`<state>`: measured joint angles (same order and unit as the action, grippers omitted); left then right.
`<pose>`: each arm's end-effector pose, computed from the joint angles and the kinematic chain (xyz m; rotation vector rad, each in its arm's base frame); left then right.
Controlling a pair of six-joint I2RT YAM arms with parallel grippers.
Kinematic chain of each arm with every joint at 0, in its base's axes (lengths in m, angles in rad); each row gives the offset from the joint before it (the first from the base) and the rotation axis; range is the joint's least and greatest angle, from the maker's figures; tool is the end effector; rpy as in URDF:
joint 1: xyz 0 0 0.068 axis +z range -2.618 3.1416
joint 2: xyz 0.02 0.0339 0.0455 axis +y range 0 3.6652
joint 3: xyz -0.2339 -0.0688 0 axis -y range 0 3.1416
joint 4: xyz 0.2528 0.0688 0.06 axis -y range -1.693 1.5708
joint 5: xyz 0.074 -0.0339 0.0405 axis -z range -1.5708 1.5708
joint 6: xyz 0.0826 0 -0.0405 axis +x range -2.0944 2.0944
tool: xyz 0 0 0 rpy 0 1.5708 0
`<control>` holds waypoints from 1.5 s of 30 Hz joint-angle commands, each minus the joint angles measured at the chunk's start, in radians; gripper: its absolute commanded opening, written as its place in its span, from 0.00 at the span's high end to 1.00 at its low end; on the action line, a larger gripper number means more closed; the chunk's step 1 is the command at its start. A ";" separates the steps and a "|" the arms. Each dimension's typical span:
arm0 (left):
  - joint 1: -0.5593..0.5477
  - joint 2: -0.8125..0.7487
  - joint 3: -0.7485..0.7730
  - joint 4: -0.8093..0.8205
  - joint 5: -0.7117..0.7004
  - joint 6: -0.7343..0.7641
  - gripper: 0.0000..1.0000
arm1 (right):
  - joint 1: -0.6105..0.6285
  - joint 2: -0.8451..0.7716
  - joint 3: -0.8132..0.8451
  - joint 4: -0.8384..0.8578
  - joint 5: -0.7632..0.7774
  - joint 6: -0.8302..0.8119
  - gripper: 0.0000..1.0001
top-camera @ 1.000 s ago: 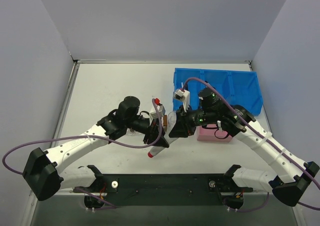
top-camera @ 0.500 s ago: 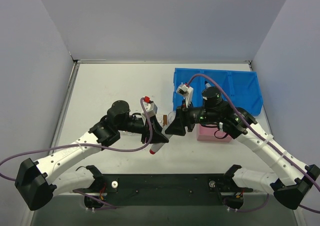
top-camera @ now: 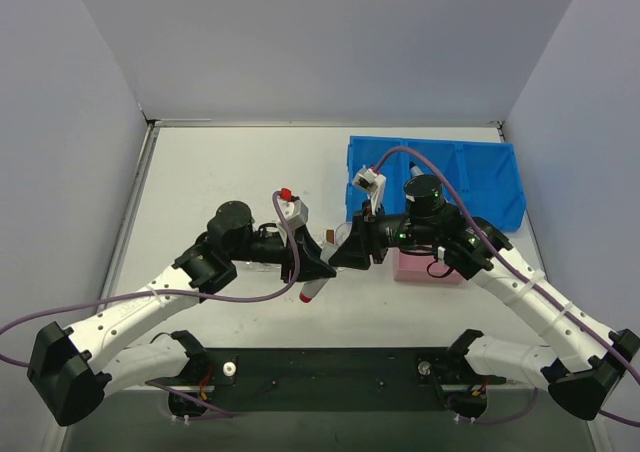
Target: Prepare toiletry sets of a toothbrush and toothpaste on the tray
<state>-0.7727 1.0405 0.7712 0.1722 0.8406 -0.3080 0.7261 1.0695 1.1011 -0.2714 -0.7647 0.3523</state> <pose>0.1646 -0.2464 0.2933 1.0837 1.5257 -1.4741 0.1775 0.2341 0.3548 -0.9417 1.7543 1.4205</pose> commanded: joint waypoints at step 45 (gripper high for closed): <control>0.435 -0.172 0.068 -0.338 -0.630 0.043 0.10 | 0.147 -0.020 0.086 -0.019 0.761 -0.170 1.00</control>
<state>-0.4450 0.8593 0.7982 -0.0677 0.3977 -0.2283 0.8211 1.0031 1.1244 -0.3767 -0.1905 0.2058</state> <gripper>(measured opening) 0.894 0.039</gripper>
